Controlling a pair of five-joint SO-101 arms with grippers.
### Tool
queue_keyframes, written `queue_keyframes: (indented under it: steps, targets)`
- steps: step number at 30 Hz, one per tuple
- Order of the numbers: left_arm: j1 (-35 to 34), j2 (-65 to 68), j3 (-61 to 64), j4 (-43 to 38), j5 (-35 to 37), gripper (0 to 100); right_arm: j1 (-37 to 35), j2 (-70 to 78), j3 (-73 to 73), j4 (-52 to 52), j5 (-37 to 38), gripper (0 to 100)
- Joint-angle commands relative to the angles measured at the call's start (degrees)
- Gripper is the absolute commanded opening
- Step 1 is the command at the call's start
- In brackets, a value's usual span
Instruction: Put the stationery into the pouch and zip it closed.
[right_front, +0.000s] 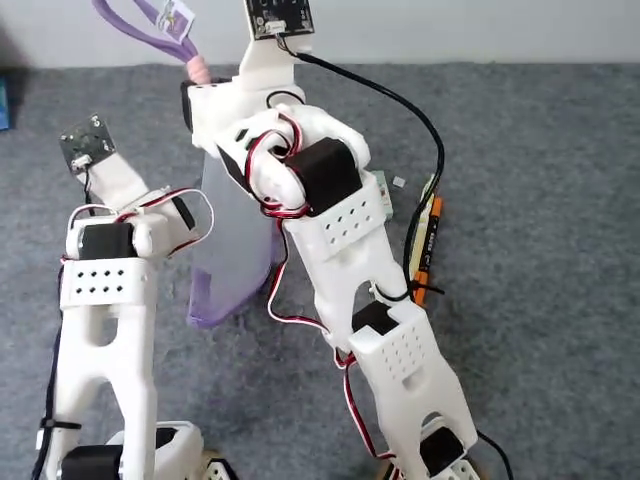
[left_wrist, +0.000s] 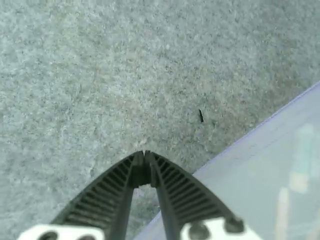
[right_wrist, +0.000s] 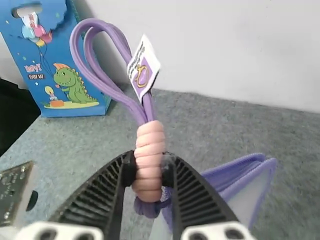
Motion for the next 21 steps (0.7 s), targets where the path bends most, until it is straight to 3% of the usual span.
queue_keyframes:
  steps: [1,5,10,21]
  targets:
    - [-3.08,-0.97,-2.95,1.05,-3.43,1,-0.66,-4.7,-1.05,6.11,-0.7,0.9]
    - [-7.21,-0.97,-7.52,6.59,-5.71,1,-0.31,-6.99,-1.05,10.59,-0.7,0.9]
    - [-7.03,-0.97,-14.9,17.49,-8.7,1,-0.22,-9.45,-0.97,15.34,-0.79,0.9]
    - [6.15,-0.97,-21.41,31.65,-12.13,1,7.78,-12.7,-0.79,16.22,-3.69,0.8]
